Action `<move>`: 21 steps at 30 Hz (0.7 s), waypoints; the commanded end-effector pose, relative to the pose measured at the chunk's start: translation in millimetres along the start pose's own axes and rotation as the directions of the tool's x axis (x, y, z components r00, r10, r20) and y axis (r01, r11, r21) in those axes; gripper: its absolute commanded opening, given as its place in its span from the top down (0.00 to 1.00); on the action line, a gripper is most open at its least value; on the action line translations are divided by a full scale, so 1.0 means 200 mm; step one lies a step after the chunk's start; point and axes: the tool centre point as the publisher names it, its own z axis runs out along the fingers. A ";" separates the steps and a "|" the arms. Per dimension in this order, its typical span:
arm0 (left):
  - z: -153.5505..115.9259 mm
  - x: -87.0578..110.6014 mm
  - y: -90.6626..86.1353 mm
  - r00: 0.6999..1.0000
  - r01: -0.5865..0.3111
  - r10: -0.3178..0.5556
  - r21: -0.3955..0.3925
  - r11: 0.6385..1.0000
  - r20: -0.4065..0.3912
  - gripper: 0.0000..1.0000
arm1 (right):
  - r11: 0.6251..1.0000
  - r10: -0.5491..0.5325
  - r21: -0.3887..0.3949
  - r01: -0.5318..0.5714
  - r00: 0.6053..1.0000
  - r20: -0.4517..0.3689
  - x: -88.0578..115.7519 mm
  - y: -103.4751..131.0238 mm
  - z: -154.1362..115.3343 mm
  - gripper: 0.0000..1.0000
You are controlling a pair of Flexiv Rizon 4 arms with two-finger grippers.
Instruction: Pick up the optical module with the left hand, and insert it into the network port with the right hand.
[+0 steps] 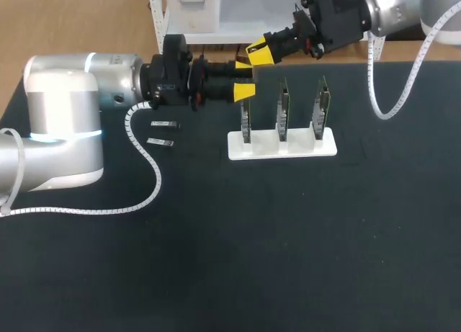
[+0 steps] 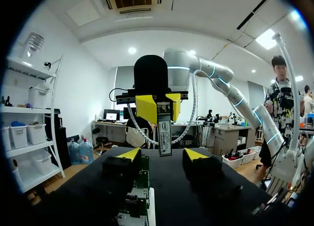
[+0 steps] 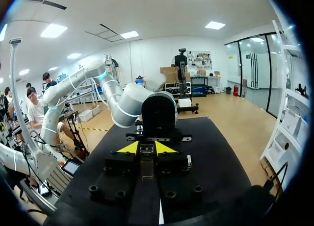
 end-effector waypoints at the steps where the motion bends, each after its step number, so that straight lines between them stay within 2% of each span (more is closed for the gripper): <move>1: 0.00 0.00 0.00 1.000 -0.001 0.001 -0.003 1.000 0.000 0.00 | 1.000 -0.001 0.004 0.001 1.000 0.001 0.00 0.01 0.00 1.00; 15: -0.01 0.01 0.00 1.000 0.000 0.000 -0.005 1.000 -0.010 0.00 | 1.000 -0.001 0.004 0.001 1.000 0.001 0.00 0.01 0.00 1.00; 19: -0.06 0.05 0.02 0.988 0.032 -0.036 -0.026 0.999 -0.147 0.00 | 1.000 -0.001 0.004 0.001 1.000 0.001 0.00 0.01 0.00 1.00; 21: -0.12 0.07 0.03 0.970 0.043 -0.060 -0.076 0.996 -0.237 0.00 | 1.000 -0.001 0.004 0.001 1.000 0.001 0.00 0.01 0.00 1.00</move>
